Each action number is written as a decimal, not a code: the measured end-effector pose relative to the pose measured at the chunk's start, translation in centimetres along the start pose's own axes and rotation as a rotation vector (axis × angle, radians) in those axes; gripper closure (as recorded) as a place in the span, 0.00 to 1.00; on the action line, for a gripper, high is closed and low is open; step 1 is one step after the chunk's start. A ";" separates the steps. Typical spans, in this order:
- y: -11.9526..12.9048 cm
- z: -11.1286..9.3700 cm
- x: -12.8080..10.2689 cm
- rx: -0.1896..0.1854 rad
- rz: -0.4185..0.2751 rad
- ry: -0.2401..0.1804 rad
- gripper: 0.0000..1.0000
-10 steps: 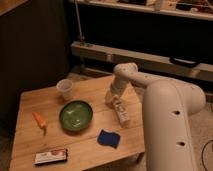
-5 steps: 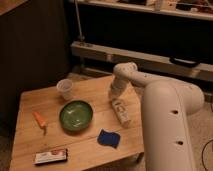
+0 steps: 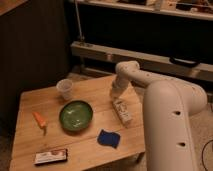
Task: Stand the bottle upright
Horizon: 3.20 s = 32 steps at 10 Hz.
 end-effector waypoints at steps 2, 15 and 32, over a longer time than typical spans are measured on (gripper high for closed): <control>0.1 -3.3 -1.1 -0.013 0.012 -0.050 1.00; 2.1 -14.2 0.2 -0.192 -0.020 -0.492 1.00; 6.6 -13.2 -0.7 -0.132 -0.294 -1.148 1.00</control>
